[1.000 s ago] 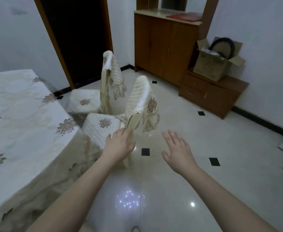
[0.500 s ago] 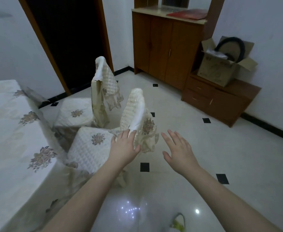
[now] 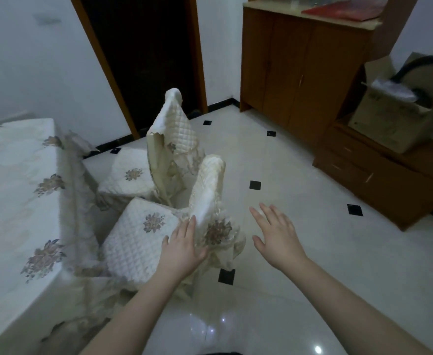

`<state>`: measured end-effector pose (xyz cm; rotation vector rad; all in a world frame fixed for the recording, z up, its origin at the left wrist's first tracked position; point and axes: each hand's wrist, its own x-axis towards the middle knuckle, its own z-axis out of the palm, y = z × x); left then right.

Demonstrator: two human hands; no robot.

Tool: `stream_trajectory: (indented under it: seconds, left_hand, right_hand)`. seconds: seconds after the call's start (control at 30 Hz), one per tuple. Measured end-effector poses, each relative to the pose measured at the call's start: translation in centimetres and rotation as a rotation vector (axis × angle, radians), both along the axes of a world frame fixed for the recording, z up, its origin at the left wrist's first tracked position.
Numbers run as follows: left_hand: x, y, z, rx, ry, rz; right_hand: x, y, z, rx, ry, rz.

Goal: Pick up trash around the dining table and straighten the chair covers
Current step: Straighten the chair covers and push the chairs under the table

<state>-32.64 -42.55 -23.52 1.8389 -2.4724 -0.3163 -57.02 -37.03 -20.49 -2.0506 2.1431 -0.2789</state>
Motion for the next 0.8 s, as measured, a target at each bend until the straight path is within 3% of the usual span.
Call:
stream_trajectory:
  seconds: [0.2, 0.37, 0.63, 0.8]
  left_hand:
    - [-0.3, -4.0, -1.8, 0.007, -0.006, 0.102]
    - [-1.2, -5.3, -4.1, 0.119, 0.234, 0.12]
    - [-1.3, -4.9, -5.0, 0.087, 0.307, 0.156]
    - [-1.3, -4.9, -5.0, 0.1, 0.327, 0.181]
  right_hand:
    - [1.3, -9.9, -0.4, -0.025, 0.007, 0.19]
    - [2.4, -17.3, -1.4, -0.01, 0.055, 0.302]
    - [0.8, -27.0, -4.3, 0.085, 0.189, 0.457]
    - [1.2, -30.3, -5.8, 0.13, 0.12, 0.587]
